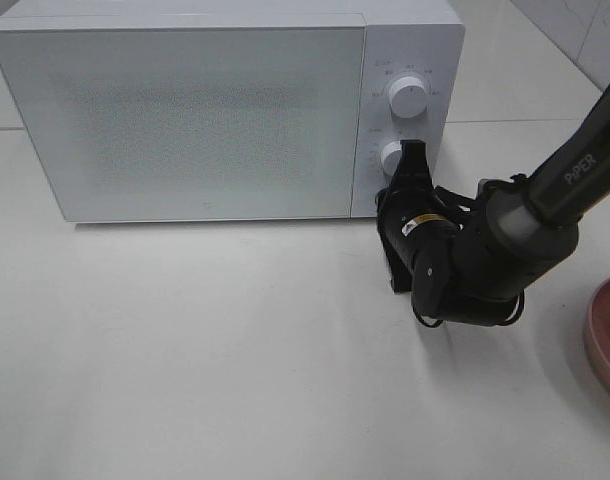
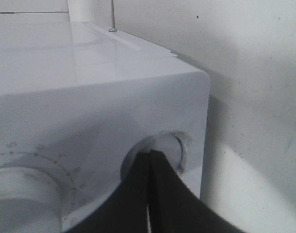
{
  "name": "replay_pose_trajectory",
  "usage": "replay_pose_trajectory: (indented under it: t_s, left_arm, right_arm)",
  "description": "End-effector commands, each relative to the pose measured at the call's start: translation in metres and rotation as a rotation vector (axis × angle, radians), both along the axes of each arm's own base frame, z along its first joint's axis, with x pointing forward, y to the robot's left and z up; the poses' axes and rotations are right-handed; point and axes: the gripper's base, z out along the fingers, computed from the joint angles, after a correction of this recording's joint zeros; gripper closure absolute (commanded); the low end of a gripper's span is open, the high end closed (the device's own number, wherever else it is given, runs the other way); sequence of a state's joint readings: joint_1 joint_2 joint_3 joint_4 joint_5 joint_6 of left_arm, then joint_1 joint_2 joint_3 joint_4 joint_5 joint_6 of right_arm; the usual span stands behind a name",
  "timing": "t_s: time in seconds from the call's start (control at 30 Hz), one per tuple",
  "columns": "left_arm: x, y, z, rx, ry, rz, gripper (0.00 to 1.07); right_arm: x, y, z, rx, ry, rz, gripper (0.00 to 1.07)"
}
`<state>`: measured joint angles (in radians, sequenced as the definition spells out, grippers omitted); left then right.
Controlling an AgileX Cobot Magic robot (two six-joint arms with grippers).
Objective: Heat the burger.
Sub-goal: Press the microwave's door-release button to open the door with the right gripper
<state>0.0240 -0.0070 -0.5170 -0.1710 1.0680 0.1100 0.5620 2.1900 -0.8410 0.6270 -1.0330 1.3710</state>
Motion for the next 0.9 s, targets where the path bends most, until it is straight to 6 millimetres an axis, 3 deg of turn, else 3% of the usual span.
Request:
replay_pose_trajectory:
  t_s: [0.03, 0.9]
  left_arm:
    - [-0.001, -0.001, -0.001, -0.010, -0.003, -0.002, 0.10]
    - [-0.001, -0.001, -0.001, -0.010, -0.003, -0.002, 0.10]
  right_arm:
    - [0.004, 0.003, -0.003, 0.002, 0.019, 0.014, 1.07]
    - [0.020, 0.009, 0.006, 0.012, 0.021, 0.016, 1.07]
